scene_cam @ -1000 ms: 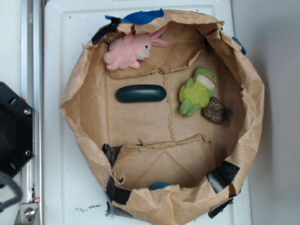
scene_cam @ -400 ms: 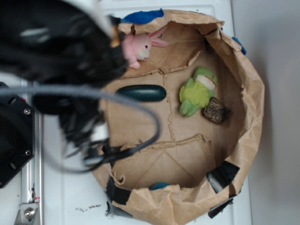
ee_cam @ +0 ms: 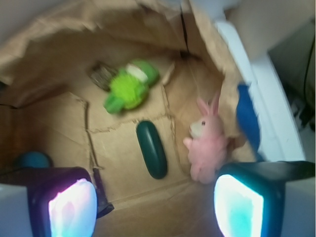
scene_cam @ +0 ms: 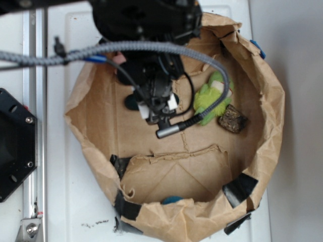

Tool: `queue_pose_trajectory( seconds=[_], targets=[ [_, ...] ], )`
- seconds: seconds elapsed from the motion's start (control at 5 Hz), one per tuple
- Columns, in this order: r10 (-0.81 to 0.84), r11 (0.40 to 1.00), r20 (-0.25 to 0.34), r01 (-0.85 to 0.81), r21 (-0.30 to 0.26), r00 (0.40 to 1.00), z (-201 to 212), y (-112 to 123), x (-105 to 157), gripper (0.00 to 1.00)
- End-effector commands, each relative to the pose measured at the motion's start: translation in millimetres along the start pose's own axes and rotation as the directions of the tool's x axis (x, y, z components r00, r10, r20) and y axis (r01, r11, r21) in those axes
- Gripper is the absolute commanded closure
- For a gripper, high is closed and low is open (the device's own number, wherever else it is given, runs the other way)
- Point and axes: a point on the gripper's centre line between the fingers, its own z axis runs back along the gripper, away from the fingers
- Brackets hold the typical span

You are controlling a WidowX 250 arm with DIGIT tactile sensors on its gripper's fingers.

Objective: Grab the pink bunny.

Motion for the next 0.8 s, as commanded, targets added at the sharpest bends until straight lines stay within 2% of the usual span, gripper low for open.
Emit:
queue_pose_trajectory(
  seconds=[0.0, 0.4, 0.6],
  targets=[
    [0.176, 0.984, 0.015, -0.176, 0.014, 0.984, -11, -8, -1, 0.00],
    [0.176, 0.984, 0.015, -0.176, 0.014, 0.984, -11, -8, -1, 0.00],
    [0.185, 0.980, 0.097, -0.191, 0.057, 0.978, -28, -16, 14, 0.00]
  ],
)
